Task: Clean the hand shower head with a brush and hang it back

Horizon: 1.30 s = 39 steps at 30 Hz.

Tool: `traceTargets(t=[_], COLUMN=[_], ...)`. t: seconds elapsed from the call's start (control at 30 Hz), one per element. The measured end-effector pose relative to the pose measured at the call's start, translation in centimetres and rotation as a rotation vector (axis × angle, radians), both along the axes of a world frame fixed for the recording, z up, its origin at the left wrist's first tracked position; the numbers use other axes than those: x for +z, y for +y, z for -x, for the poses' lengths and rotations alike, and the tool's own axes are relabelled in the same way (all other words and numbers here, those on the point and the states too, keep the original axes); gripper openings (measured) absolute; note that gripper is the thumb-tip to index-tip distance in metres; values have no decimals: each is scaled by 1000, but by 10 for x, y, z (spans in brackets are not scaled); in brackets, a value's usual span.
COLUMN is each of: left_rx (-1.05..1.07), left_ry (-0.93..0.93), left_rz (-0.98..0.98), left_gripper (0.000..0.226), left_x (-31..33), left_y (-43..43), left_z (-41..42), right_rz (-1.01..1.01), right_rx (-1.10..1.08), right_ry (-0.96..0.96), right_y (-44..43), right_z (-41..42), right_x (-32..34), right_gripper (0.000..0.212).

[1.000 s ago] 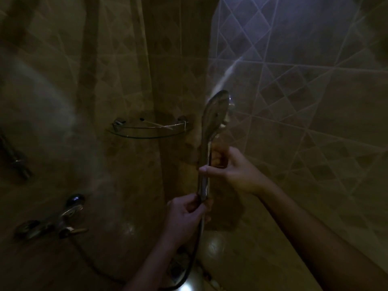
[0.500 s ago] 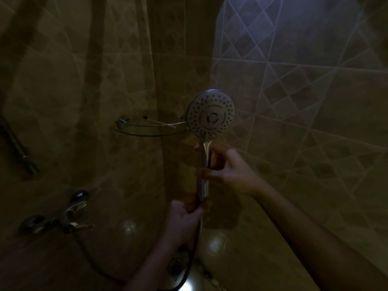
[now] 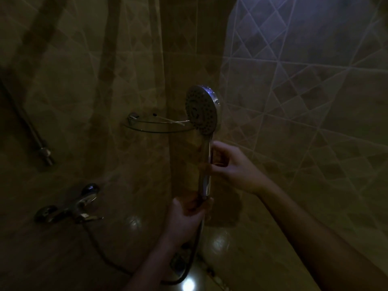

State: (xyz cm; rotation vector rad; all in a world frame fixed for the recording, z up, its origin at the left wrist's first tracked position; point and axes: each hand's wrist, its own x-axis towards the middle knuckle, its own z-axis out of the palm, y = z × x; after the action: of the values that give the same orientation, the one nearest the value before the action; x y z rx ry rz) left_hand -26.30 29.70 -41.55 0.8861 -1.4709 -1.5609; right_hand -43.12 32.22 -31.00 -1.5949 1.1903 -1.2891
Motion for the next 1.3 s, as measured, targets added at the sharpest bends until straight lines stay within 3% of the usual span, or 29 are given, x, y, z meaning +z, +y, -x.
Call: traceTargets(t=[0.13,0.47,0.67,0.87,1.07,1.13,1.23,1.3], left_rx=[-15,-6,33,55,64,70,75,77], left_ry=[42,-52,-93,-82,-109,-112,-104,-101], left_rz=[-6,59,132,169,156,138,120,111], left_gripper=[4,3,15,10,20,22,10,4], left_x=[4,6,8,10,4,4,3,3], left_y=[4,7,5,3,5,2,0,1], left_z=[-6,-17,-21,-27,-30,-31,-30,-29], right_rz=[-88,-103,53,-48,1,-61,-169,-118], right_rx=[89,112,-73,57,-48,-12,35,-8], right_ry=[-102,-45,229,96,286,248,106,130], right_y=[2,1,-4,0,-4,-1,2,1], right_z=[-1,-5,-17,-12,-27,-23,-14,-16], right_x=[2,5,7,7,5,5,4,2], right_gripper=[45,46,45,41,42,47,35,39])
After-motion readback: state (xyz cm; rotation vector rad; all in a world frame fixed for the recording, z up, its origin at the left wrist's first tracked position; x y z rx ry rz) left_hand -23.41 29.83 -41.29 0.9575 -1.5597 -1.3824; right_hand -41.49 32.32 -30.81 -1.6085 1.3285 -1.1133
